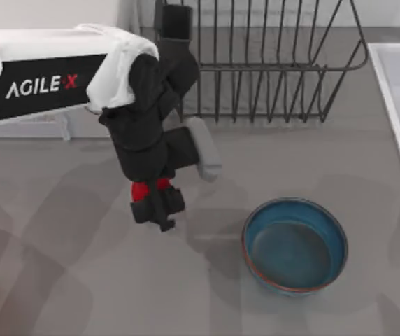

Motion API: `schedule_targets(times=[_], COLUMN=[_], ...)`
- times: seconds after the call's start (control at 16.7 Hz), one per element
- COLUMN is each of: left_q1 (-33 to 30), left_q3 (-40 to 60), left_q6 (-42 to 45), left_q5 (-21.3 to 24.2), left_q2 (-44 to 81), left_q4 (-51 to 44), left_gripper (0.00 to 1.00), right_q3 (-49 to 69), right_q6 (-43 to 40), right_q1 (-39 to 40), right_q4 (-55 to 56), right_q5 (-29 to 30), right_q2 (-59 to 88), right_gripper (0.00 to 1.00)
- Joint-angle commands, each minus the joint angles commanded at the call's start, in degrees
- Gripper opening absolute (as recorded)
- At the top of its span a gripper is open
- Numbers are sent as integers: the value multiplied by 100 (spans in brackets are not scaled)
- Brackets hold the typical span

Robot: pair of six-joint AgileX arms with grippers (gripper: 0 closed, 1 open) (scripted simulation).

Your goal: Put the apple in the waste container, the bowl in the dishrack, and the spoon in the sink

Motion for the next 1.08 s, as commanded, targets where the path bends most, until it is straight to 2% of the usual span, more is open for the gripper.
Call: schedule_targets(times=[0.24,0.66,0.9,1.08], left_q1=[-8,67,734,1694], left_q3=[620,681,407,61], left_q6=[-11,60,884,2047], left_q5=[-11,-21,-60,-100], left_q2=[-334,-431,-862,-1336], left_q4=[-955,-1082,-1309,-1452], left_gripper=[0,0,0,0], right_q3=[0,0,0,0], right_q6=[0,0,0,0], right_q1=[0,0,0,0], right_q4=[0,0,0,0], right_q5=[0,0,0,0], right_q2=[0,0,0,0], right_gripper=[100,100,100,100])
